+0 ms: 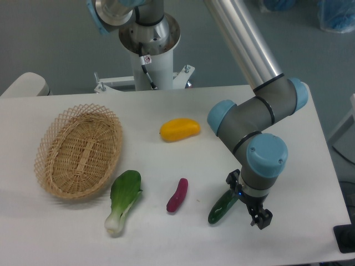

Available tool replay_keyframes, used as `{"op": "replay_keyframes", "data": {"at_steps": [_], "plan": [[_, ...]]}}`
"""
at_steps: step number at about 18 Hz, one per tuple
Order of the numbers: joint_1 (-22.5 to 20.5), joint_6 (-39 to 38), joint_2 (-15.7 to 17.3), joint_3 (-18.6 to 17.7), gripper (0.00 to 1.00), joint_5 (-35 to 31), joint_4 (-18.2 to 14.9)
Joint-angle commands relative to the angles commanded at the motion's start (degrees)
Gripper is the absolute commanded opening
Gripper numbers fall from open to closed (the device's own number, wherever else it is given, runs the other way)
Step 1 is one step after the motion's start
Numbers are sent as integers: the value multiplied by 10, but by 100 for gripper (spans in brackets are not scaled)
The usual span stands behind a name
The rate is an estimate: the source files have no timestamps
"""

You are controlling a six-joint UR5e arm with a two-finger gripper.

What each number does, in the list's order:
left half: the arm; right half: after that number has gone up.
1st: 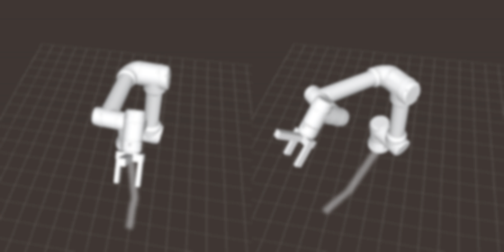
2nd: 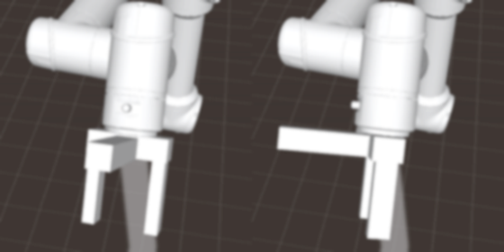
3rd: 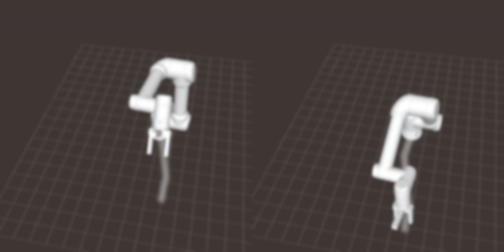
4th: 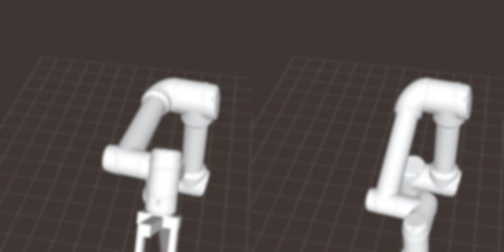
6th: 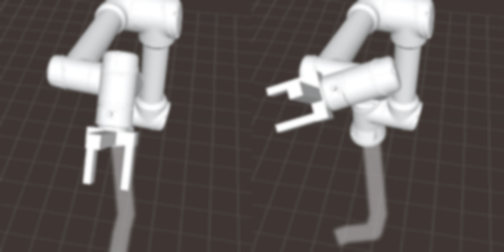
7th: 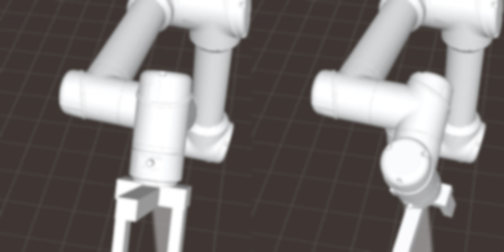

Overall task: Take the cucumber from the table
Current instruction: 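Lower the open gripper over the green cucumber, then close the gripper around the green cucumber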

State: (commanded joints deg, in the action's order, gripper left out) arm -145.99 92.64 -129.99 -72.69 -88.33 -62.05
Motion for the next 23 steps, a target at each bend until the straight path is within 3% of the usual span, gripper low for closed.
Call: {"op": "replay_keyframes", "data": {"at_steps": [6, 13, 17, 23], "plan": [[1, -13, 4, -5, 100, -1, -2], [14, -99, 44, -58, 100, -3, -8], [52, -198, 40, -62, 100, -15, -5], [52, -200, 25, -67, 100, -27, -4]]}}
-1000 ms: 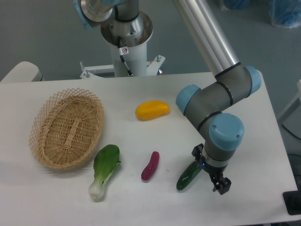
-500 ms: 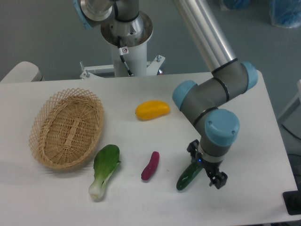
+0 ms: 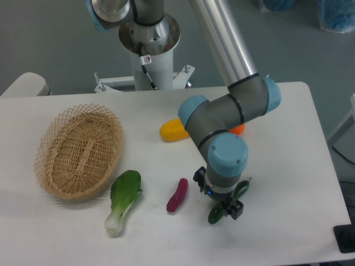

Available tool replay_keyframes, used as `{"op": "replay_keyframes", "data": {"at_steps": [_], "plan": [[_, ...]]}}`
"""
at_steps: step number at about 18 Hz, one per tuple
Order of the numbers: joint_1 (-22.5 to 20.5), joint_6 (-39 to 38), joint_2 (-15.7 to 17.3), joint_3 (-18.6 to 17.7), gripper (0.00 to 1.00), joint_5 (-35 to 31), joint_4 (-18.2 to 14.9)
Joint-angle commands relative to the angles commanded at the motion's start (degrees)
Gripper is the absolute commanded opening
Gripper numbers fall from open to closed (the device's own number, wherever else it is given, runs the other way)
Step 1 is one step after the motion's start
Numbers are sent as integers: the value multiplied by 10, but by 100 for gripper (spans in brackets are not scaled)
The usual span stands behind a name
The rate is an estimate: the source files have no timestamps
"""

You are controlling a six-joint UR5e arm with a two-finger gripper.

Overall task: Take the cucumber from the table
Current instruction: 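Close the gripper around the green cucumber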

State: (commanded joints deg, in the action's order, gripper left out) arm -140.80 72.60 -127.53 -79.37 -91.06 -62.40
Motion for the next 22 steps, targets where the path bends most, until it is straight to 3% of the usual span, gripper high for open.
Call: {"op": "replay_keyframes", "data": {"at_steps": [8, 11, 16, 18, 19, 22], "plan": [[-16, 3, -34, 34, 100, 2, 5], [-18, 4, -41, 26, 100, 1, 39], [-19, 6, -47, 10, 100, -3, 47], [-19, 7, -46, 4, 91, -10, 47], [-19, 7, -46, 4, 81, -13, 46], [-19, 7, -44, 4, 40, -19, 40]]}}
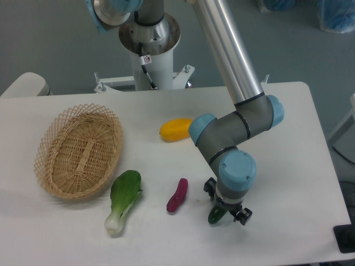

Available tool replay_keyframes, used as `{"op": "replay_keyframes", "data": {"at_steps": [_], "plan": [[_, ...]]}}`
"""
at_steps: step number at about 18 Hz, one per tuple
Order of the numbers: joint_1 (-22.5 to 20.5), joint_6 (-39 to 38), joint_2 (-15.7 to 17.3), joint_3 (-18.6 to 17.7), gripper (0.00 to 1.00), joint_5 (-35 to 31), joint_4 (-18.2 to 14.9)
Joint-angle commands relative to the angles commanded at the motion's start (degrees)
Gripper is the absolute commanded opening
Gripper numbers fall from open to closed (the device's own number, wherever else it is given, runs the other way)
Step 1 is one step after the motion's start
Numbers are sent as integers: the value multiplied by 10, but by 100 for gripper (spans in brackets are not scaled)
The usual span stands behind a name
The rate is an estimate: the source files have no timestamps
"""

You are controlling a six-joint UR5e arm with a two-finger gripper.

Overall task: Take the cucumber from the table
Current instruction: 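Close the gripper around the green cucumber, then lift the held cucumber up off the table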

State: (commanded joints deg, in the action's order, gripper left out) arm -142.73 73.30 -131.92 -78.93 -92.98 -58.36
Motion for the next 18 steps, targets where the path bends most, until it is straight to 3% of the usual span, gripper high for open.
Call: {"op": "replay_keyframes", "data": {"at_steps": [2, 4, 10, 18], "plan": [[0, -1, 0, 1, 23, -3, -2], [0, -1, 0, 2, 14, -3, -2], [-6, 5, 4, 16, 13, -4, -10], [-25, 40, 11, 75, 15, 0, -92]]}}
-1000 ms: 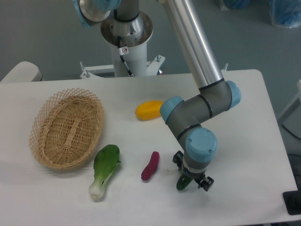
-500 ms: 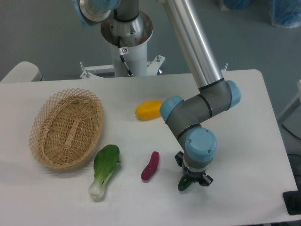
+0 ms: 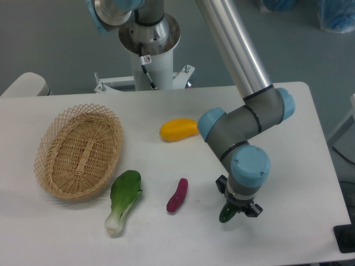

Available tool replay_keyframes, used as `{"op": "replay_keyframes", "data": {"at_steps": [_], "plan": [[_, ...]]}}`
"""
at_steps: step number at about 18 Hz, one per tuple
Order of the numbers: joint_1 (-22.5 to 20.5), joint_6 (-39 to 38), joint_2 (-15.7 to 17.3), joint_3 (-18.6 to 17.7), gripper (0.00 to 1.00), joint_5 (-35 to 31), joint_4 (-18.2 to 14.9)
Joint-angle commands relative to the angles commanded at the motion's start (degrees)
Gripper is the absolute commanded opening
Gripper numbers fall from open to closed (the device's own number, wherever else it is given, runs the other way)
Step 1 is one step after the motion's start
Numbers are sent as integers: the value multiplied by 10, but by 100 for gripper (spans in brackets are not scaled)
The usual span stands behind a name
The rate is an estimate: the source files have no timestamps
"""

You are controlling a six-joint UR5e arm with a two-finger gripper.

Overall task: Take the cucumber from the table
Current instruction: 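Lift the held cucumber up off the table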

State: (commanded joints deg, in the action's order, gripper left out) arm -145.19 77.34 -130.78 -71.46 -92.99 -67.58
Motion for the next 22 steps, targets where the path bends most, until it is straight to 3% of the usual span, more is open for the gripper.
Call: {"op": "replay_keyframes", "data": {"at_steps": [4, 9, 11, 14, 22], "plan": [[-3, 1, -3, 43, 15, 2, -43], [-8, 2, -28, 92, 14, 12, -58], [-11, 46, -33, 108, 15, 21, -82], [-14, 99, -34, 109, 15, 20, -81], [-9, 100, -28, 96, 15, 22, -82]]}}
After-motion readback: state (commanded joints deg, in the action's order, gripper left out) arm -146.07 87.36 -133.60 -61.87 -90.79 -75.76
